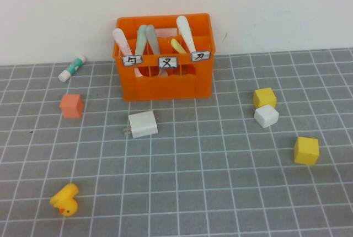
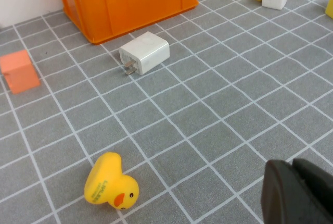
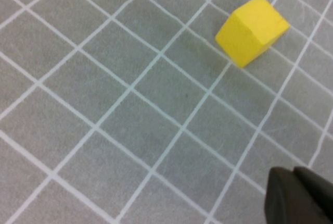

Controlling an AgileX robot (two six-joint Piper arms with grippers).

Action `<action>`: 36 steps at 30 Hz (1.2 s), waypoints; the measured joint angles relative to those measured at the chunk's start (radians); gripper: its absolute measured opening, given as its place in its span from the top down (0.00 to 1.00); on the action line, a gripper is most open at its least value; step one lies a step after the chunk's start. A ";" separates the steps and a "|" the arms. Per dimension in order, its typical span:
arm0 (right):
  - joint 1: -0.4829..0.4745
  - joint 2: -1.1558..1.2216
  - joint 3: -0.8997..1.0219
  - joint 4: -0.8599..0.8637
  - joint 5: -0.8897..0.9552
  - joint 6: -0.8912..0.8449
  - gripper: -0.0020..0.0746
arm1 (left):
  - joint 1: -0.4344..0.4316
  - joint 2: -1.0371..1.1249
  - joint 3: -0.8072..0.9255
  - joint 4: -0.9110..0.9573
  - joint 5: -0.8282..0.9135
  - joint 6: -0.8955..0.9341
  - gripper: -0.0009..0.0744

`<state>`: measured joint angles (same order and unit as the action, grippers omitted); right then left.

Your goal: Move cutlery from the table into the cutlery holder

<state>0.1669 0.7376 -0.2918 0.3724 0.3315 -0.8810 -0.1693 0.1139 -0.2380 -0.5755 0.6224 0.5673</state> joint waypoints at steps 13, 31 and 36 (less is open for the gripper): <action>-0.213 -0.446 0.054 0.000 -0.034 0.000 0.97 | 0.000 0.000 0.000 0.000 0.000 0.000 0.99; -0.286 -0.722 0.319 -0.201 -0.320 0.291 0.97 | 0.000 0.000 0.000 0.000 0.000 0.000 0.99; -0.286 -0.746 0.319 -0.326 -0.087 0.564 0.98 | 0.000 0.000 0.000 0.000 0.000 -0.002 0.99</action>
<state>-0.1191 -0.0084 0.0269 0.0460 0.2445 -0.3167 -0.1693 0.1139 -0.2380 -0.5755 0.6224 0.5655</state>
